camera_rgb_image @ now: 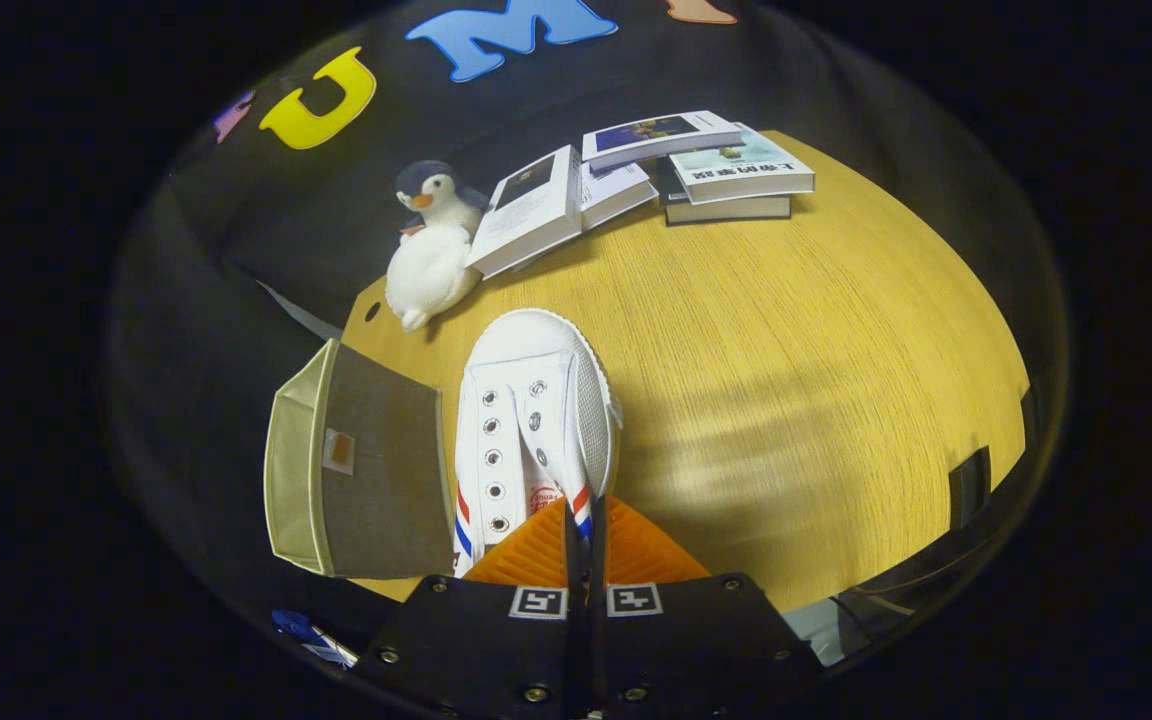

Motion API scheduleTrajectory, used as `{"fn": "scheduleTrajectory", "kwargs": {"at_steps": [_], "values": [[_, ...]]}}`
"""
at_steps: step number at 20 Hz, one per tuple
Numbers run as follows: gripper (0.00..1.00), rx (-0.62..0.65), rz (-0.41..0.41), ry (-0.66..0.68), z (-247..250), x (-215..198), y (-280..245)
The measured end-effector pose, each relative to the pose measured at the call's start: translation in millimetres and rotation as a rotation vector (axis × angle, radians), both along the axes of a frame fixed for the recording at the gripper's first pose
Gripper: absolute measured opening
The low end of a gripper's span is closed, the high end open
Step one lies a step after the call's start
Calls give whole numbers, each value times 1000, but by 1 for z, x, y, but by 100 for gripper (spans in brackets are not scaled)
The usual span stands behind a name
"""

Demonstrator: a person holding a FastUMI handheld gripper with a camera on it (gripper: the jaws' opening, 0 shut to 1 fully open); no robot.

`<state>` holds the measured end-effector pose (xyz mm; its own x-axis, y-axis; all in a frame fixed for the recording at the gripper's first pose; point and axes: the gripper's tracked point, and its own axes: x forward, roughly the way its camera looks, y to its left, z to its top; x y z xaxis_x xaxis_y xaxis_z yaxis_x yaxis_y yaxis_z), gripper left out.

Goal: Open the storage box then place both shoes into the box .Put the left shoe in first, then the right shoe, with the right side of both shoes facing outward in a uniform manner.

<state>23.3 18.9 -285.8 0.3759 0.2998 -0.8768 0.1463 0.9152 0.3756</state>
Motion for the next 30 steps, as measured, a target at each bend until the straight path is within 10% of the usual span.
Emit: {"fn": "scheduleTrajectory", "kwargs": {"at_steps": [13, 30], "values": [[0, 75, 130, -92, 88, 36, 119], [0, -15, 259, -37, 42, 47, 237]]}}
